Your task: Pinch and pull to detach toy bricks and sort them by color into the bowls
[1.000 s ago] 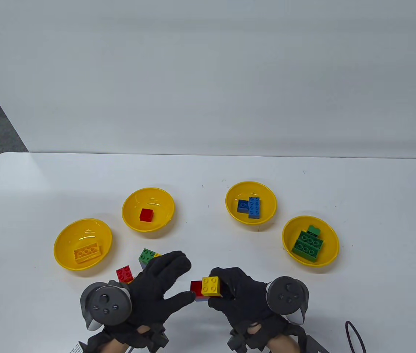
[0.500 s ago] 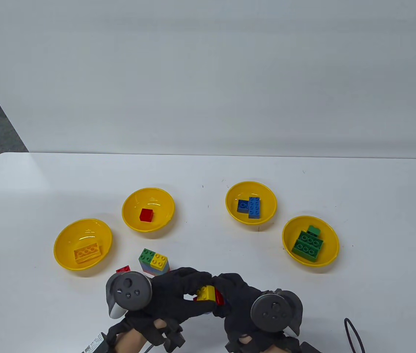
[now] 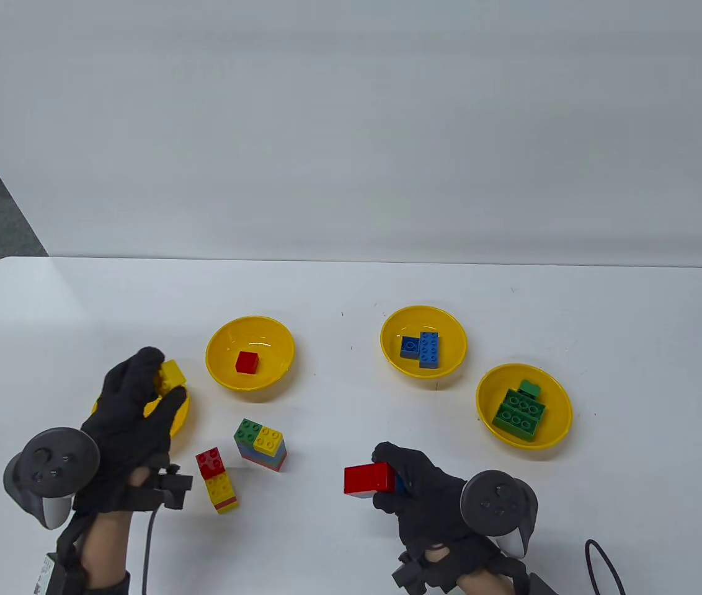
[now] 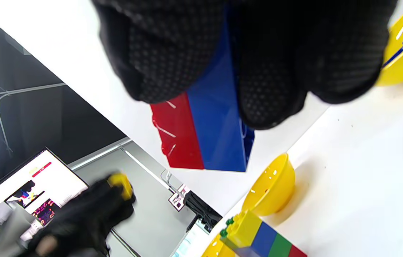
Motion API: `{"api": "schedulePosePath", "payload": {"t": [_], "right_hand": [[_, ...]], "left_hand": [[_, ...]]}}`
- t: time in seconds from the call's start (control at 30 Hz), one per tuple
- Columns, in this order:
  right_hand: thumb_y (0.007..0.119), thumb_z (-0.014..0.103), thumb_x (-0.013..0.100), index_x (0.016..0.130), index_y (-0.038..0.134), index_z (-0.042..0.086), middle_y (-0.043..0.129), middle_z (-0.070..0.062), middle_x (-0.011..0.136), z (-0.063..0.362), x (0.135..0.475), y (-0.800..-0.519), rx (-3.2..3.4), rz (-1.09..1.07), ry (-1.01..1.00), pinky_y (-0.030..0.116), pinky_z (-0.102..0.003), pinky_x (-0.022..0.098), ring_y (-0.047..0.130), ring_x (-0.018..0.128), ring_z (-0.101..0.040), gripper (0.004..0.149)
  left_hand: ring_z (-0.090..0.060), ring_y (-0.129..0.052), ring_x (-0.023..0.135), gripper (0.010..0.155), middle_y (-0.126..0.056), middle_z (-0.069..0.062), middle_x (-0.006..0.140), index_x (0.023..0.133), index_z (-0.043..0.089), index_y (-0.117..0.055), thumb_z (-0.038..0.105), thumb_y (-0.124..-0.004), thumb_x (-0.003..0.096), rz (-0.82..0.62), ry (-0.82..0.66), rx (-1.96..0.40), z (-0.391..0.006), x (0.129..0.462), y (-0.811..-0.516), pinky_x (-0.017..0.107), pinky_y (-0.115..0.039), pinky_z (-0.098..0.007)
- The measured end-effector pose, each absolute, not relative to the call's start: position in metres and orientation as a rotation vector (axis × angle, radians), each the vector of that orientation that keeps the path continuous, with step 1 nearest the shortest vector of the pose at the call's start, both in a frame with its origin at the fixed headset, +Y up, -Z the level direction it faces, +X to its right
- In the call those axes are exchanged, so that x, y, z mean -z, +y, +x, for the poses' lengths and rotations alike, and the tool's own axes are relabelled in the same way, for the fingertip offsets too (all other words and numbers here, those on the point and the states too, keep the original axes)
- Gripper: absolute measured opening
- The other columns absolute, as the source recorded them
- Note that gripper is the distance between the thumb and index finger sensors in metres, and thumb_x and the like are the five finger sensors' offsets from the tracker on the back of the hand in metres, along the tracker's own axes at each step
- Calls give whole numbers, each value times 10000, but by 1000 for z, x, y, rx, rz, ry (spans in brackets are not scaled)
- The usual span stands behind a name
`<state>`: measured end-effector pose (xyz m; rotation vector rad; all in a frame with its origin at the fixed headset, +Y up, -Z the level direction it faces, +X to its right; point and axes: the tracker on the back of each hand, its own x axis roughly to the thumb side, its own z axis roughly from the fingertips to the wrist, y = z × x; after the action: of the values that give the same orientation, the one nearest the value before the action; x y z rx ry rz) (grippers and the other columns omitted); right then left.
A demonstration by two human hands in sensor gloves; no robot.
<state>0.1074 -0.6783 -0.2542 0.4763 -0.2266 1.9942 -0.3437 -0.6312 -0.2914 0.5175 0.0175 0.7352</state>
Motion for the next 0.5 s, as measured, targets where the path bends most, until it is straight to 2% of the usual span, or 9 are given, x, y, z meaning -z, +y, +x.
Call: {"api": "schedulePosePath", "payload": {"t": [0.1,0.2,0.33,0.5], "right_hand": [[906,179,272,889,764,52,830,-296,825,109,255,-678,-2013,469,-233,929,-509,350,1039,477,-313,646],[917,166,267,899,773,97,830,-284,829,108,255,-680,-2054,473,-238,927,-506,358,1036,486,-308,652],[925,169,265,909,780,132,831,-283,828,108,254,-681,-2067,478,-245,919,-512,359,1030,483,-312,661],[945,203,267,911,777,99,884,-292,782,108,254,-682,-2066,471,-232,945,-515,322,1066,436,-310,673]], "left_hand": [[-466,-825,868,659,-722,-203,1060,1050,164,-697,224,-972,455,419,205,-584,-375,306,-668,650,-732,-612],[-481,-778,912,652,-725,-178,1077,1052,186,-701,219,-965,456,291,307,-455,-391,319,-694,674,-655,-662],[-476,-759,951,662,-769,-157,1073,1050,202,-713,253,-985,449,225,327,-431,-394,326,-710,693,-617,-677],[-508,-705,973,692,-699,-198,1102,1079,183,-645,312,-956,475,245,348,-489,-398,323,-705,702,-588,-691]]}}
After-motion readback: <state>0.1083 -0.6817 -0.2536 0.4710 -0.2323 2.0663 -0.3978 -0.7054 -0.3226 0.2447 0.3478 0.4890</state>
